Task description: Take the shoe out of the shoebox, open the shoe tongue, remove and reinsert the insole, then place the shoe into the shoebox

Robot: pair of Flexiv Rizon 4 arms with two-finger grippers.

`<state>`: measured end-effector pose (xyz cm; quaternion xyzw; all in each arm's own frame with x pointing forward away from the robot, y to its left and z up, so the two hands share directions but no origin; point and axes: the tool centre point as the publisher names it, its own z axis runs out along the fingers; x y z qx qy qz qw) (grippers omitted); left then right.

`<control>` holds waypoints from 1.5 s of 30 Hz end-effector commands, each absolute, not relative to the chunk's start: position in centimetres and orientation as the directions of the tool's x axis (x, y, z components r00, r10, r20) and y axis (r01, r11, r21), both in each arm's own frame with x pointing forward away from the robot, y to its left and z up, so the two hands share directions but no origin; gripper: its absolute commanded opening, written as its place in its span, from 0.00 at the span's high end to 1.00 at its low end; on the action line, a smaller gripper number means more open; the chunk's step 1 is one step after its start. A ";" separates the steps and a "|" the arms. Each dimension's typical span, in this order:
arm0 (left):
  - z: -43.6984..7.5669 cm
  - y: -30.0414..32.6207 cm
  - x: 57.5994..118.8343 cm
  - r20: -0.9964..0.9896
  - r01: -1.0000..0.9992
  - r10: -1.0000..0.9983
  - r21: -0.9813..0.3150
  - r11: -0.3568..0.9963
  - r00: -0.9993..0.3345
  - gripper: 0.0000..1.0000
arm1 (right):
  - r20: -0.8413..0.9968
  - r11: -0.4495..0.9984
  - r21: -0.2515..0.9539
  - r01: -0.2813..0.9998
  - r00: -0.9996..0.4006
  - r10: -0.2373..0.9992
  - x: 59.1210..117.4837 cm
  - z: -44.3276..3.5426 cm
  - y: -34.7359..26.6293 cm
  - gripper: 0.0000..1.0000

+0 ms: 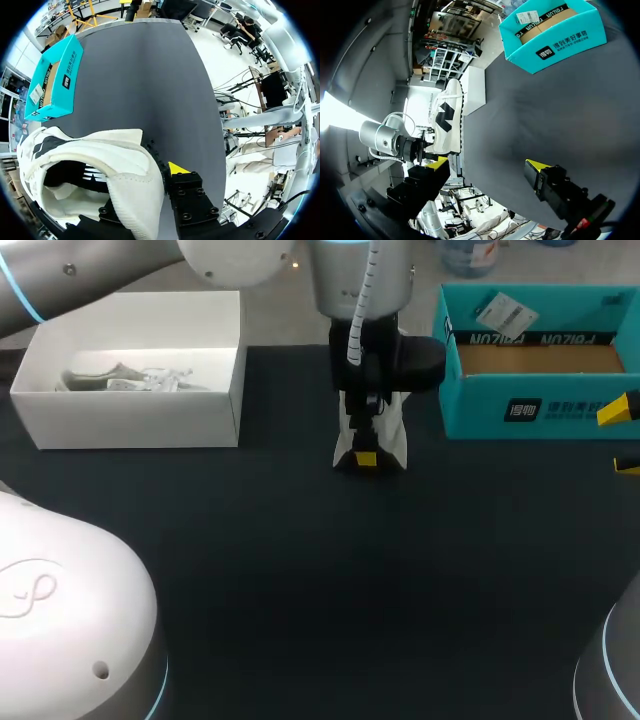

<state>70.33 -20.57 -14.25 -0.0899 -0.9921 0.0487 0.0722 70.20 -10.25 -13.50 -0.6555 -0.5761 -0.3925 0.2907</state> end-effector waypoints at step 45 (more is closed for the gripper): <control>-14.3 12.1 97.3 0.095 0.188 0.187 0.003 0.982 -0.978 1.00 | 0.848 -0.170 0.072 0.983 0.030 0.529 70.1 -13.5 -10.2 0.00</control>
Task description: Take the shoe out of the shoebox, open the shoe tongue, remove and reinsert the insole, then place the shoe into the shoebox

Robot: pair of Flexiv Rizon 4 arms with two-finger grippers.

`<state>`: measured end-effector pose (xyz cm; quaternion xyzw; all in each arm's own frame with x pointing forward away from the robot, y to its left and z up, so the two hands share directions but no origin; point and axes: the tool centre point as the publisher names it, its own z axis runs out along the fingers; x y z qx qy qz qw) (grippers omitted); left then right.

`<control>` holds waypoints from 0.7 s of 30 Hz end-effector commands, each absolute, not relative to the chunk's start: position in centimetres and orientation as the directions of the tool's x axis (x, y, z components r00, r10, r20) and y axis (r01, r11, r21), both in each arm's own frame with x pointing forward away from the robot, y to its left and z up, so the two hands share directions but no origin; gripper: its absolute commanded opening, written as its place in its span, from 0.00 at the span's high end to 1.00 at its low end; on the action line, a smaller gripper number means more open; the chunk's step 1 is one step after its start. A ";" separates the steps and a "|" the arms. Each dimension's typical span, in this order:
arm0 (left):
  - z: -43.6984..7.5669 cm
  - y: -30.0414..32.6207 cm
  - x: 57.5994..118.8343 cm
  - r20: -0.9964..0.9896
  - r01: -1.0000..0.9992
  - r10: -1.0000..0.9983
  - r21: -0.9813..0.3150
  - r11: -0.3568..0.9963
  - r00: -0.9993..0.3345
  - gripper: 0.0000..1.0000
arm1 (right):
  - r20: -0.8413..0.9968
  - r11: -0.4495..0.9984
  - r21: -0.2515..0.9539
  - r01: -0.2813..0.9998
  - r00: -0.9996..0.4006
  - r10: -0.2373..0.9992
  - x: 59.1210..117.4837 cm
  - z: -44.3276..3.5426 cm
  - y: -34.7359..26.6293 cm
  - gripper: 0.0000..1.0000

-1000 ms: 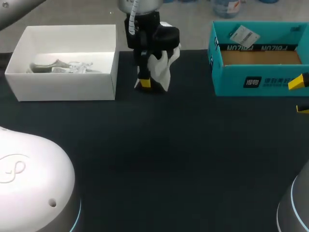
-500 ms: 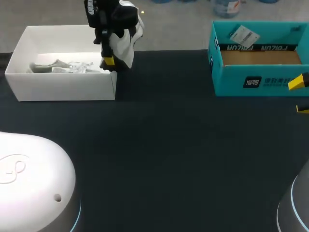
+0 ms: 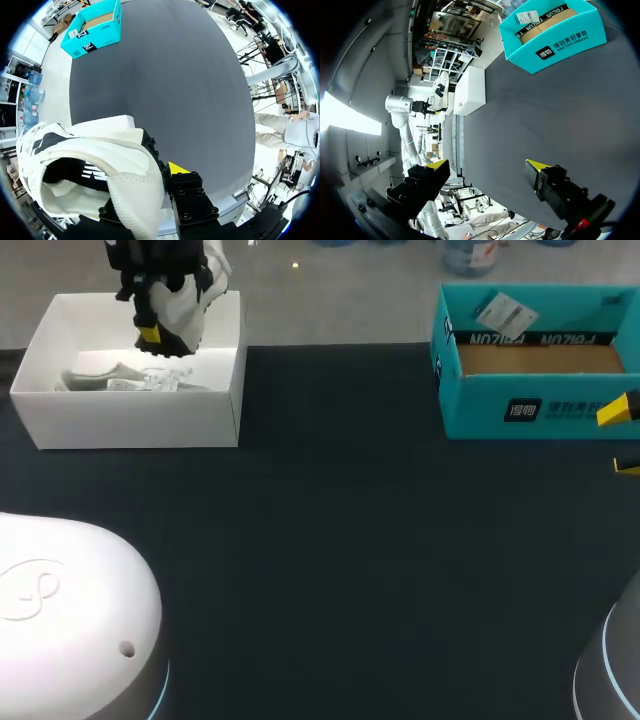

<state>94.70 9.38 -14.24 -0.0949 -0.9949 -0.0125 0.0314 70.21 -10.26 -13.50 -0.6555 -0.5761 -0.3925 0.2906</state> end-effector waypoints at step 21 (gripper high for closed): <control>-15.2 23.8 108.3 0.120 0.150 0.150 -0.003 0.989 -0.981 1.00 | 0.848 -0.170 0.072 0.983 0.030 0.529 70.1 -13.5 -10.2 0.00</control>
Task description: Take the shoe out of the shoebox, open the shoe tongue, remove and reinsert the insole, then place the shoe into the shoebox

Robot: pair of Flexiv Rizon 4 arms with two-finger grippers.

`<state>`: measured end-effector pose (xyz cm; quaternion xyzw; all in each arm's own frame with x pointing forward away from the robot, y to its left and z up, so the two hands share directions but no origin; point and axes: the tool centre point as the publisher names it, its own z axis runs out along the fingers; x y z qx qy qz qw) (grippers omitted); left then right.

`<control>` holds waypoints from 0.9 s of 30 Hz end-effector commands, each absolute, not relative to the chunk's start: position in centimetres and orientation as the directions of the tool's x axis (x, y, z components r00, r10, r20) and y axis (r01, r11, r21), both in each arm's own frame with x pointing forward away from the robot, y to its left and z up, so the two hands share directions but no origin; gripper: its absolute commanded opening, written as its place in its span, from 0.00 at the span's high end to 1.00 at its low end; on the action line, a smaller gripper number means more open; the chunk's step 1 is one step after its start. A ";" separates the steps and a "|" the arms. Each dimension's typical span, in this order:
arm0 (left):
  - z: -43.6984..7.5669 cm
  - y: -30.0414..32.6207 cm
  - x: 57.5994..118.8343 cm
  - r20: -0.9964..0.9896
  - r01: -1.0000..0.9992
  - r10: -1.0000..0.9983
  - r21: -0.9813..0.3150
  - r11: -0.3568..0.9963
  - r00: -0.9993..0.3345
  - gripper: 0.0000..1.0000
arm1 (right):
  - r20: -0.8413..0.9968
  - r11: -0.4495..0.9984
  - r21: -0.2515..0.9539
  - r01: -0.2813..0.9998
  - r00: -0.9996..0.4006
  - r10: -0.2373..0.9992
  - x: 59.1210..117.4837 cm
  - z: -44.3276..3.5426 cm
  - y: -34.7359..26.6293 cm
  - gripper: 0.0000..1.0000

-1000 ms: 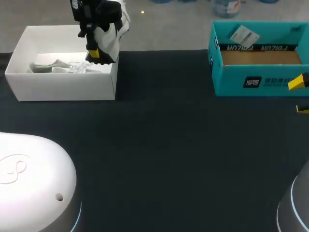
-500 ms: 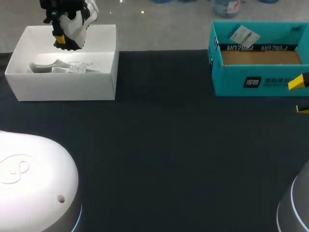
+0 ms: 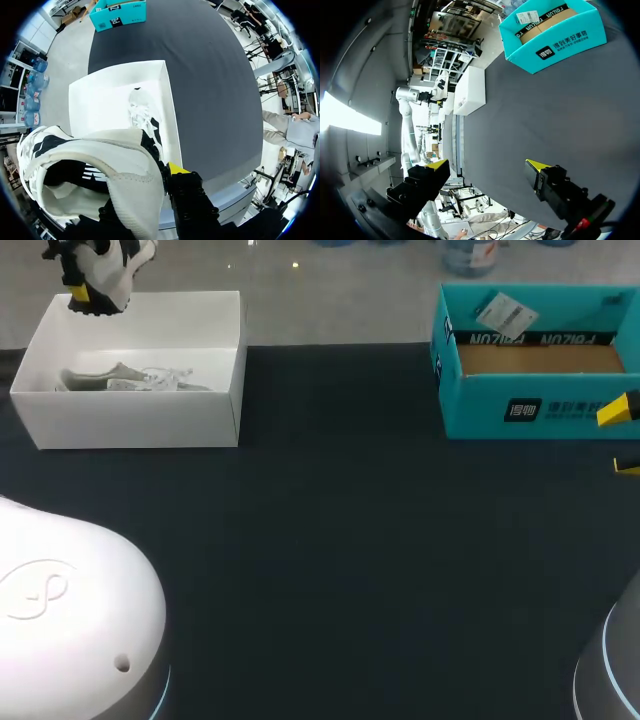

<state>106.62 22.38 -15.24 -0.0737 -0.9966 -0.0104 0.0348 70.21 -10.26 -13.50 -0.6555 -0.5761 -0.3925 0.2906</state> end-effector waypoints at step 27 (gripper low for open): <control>-18.2 28.0 114.2 0.130 0.116 0.109 0.043 0.992 -0.985 1.00 | 0.848 -0.170 0.072 0.983 0.030 0.529 70.1 -13.5 -10.2 0.00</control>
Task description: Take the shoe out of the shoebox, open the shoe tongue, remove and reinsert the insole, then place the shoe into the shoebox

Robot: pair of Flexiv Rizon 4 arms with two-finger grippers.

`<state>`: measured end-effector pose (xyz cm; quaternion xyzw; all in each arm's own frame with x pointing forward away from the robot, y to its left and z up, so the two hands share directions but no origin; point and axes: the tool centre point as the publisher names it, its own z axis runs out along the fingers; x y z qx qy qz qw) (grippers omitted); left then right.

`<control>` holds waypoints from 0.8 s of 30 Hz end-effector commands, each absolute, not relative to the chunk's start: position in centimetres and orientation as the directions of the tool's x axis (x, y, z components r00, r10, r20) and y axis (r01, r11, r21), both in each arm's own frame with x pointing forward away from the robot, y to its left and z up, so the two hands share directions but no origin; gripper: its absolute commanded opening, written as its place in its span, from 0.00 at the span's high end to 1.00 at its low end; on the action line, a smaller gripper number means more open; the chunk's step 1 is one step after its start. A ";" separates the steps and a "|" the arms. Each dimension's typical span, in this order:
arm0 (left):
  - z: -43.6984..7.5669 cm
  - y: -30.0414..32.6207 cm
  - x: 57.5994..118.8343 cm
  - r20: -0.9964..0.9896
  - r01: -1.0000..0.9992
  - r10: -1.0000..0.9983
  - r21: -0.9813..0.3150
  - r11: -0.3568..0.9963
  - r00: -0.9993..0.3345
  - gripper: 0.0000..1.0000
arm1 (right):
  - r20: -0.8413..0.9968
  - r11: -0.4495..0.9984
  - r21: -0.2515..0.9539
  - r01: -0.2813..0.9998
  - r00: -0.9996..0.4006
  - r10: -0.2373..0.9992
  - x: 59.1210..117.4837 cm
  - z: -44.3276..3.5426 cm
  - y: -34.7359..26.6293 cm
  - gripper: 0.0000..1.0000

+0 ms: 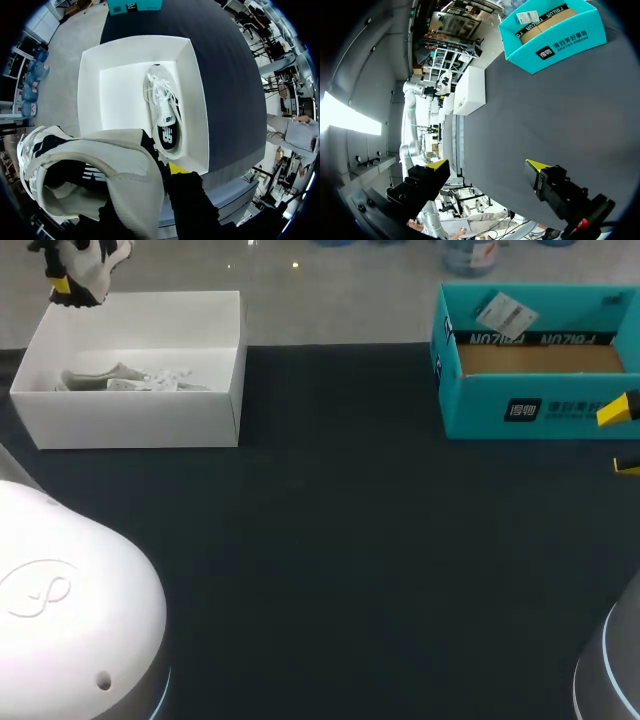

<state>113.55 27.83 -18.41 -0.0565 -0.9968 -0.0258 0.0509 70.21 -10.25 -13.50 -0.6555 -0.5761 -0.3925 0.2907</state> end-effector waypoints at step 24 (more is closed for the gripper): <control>-18.2 27.0 113.0 0.143 0.573 0.559 0.084 0.815 -0.817 1.00 | 0.848 -0.170 0.072 0.983 0.030 0.529 70.1 -13.5 -10.2 0.00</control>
